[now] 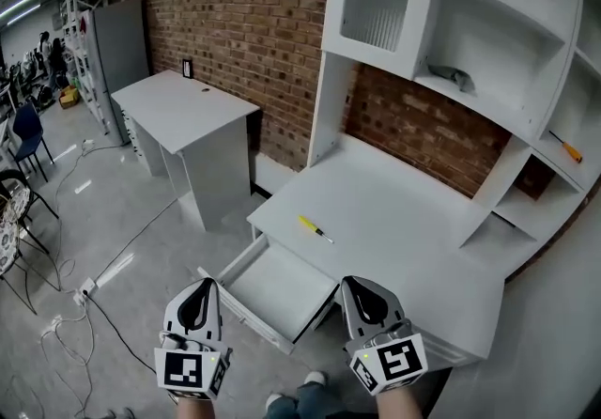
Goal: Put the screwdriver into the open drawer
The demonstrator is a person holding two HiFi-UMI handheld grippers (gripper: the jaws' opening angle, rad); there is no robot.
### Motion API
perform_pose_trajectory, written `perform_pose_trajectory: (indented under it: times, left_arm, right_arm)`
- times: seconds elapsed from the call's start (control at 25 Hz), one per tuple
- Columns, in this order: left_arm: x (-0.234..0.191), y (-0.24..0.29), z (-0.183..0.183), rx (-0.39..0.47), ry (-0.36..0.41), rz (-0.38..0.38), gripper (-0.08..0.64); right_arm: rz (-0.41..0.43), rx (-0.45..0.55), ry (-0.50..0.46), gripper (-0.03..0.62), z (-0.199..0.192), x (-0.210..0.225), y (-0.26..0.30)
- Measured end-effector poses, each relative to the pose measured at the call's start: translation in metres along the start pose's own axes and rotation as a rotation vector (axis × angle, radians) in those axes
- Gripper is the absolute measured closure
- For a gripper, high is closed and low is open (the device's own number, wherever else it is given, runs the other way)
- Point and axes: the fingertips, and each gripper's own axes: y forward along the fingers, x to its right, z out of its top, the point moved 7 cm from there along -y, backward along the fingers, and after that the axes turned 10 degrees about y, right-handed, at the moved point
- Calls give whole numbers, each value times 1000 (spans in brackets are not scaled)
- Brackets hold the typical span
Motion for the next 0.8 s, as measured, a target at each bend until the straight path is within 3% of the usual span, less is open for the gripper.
perform_pose_trajectory:
  times: [0.24, 0.32, 0.48, 0.52, 0.8]
  left_arm:
    - [0, 38, -9, -21, 5, -22, 546]
    - [-1, 53, -13, -3, 8, -9, 546]
    - [-3, 88, -14, -28, 0, 24, 546]
    - [-3, 97, -13, -47, -2, 27, 546]
    - [-10, 154, -31, -51, 4, 58, 546]
  right_arm:
    - [-9, -17, 17, 559, -3, 30, 33]
    - [14, -23, 31, 402, -5, 41, 49]
    - [36, -32, 71, 193, -9, 70, 87]
    - [45, -44, 89, 166, -11, 77, 97]
    - [106, -210, 67, 161, -43, 116, 166]
